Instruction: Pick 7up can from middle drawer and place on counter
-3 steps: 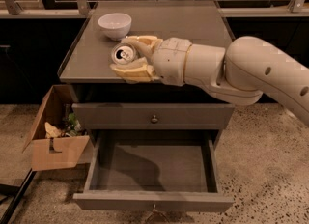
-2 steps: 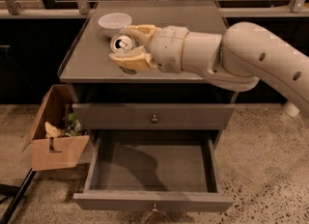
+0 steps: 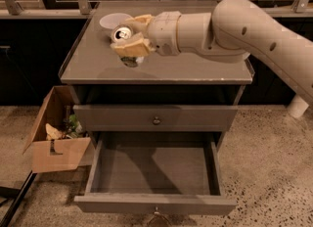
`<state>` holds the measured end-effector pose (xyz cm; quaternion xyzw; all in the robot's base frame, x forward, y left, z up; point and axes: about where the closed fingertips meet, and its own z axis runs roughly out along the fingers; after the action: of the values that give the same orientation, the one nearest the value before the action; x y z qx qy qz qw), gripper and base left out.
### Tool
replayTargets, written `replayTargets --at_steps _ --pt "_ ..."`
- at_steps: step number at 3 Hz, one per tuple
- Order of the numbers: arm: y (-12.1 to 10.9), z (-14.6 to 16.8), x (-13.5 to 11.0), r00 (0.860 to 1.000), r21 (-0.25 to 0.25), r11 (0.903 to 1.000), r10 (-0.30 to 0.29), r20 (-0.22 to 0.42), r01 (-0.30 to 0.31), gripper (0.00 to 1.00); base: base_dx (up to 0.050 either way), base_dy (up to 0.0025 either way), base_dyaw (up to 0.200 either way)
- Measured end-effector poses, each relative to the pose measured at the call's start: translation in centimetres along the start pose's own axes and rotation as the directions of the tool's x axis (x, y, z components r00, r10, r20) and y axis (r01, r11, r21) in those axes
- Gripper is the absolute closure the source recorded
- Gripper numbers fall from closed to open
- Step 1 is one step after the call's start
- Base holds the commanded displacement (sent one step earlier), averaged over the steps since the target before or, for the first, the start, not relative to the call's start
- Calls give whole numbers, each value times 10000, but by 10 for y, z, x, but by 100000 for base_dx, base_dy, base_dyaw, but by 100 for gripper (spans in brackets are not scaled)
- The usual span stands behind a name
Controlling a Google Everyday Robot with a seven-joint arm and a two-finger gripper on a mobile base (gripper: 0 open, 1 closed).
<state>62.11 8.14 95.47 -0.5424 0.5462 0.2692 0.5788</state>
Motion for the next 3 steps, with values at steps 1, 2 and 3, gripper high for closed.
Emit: replayTargets --at_steps 1,2,3 --pt "-19 11 12 9967 -390 9973 601 -539 -623 100 0 0 0" --pt "-48 16 32 9811 -554 9843 1613 -1065 -1678 100 0 0 0" --pt "-64 21 49 9675 -695 9701 2236 -1185 -2327 100 0 0 0"
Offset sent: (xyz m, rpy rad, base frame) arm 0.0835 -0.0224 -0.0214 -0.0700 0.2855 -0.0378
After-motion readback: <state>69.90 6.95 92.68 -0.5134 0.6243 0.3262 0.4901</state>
